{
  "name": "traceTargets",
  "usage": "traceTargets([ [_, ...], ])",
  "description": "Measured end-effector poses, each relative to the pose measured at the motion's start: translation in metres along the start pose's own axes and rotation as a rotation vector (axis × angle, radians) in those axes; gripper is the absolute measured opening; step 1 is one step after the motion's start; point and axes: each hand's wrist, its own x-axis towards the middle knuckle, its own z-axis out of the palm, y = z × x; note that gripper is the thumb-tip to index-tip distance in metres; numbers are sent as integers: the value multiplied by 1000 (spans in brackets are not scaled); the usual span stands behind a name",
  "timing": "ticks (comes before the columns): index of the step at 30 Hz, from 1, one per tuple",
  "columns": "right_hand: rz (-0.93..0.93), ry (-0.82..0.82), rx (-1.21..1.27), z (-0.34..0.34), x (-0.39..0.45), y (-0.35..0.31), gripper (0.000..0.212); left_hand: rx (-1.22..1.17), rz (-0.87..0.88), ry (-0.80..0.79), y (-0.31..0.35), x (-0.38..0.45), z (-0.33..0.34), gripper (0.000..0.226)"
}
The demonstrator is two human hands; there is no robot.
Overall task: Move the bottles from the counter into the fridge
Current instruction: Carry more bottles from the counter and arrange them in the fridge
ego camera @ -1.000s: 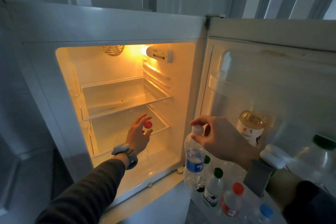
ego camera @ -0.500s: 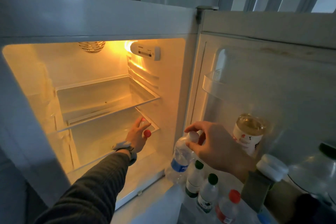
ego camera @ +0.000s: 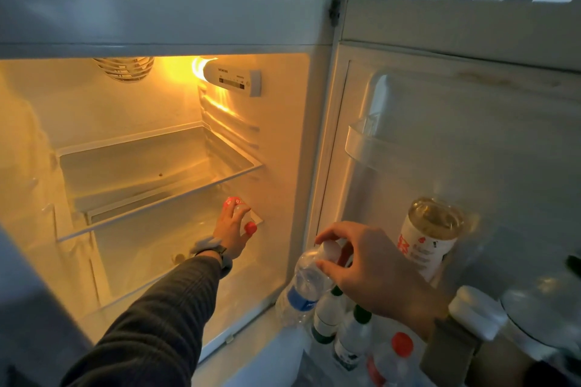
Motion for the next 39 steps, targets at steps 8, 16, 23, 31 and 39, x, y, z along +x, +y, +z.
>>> traceTargets([
  [8, 25, -2, -8, -2, -13, 6, 30, 63, -61, -139, 6, 14, 0, 79],
  [16, 67, 45, 1, -6, -37, 8, 29, 25, -121, -192, 20, 1, -21, 92],
  [23, 74, 94, 64, -17, -56, 2, 23, 42, -122, -239, 26, -31, -51, 93],
  [31, 57, 100, 65, -31, -66, -9, 26, 13, -203, -298, 36, -52, -85, 80],
  [39, 46, 125, 58, -44, -86, -11, 26, 48, -189, -331, 60, -73, -109, 72],
])
